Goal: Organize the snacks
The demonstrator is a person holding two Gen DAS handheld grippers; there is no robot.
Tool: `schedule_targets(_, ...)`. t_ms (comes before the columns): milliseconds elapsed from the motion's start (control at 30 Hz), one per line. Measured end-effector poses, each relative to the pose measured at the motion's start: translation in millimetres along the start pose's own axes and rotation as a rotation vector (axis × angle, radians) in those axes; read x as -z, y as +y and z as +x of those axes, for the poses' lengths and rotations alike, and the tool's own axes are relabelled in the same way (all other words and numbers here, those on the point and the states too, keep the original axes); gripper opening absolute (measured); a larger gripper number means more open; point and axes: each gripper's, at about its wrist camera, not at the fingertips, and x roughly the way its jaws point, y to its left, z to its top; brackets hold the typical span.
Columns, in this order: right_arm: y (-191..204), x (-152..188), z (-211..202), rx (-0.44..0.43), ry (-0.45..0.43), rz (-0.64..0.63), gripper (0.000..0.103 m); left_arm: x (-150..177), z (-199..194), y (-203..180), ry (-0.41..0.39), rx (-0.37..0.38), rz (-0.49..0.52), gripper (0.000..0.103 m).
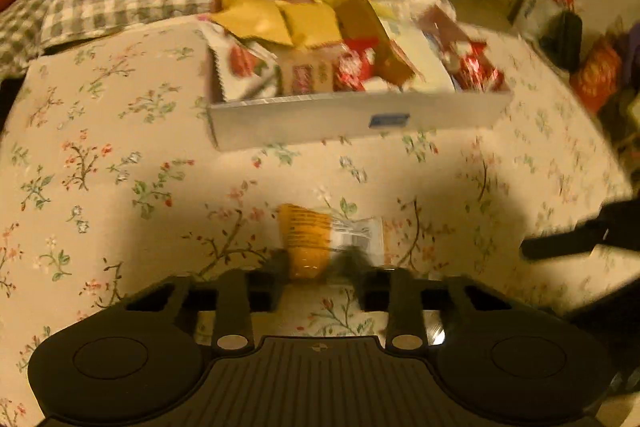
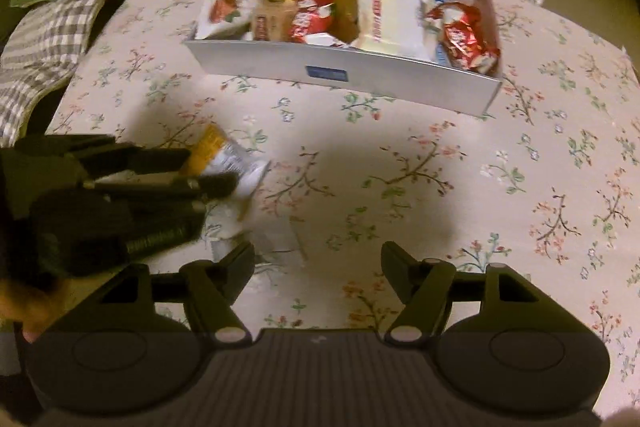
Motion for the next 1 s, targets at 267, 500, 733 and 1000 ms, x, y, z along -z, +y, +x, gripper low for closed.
schedule_targets(267,25.9,0.8,16.2,-0.011,0.043,-0.1,0.069,-3.2,6.8,16.2,0.037,-0.002,-0.059,0.001)
schedule_targets(500,45.7,6.1,27.0,-0.006,0.058,-0.198,0.074,-13.3,-6.6,28.7,-0.013,0.043,-0.119,0.003)
schedule_targets(733,42.1,1.5,27.6,-0.022,0.051,-0.177,0.028,-11.5,-5.3,23.7,-0.011,0.049,-0.1,0.004)
schedule_targets(1000,16.4,-3.3,15.7,0.006,0.019,-0.097,0.005,-12.3,-3.4,14.1,-0.009,0.076,-0.071,0.03)
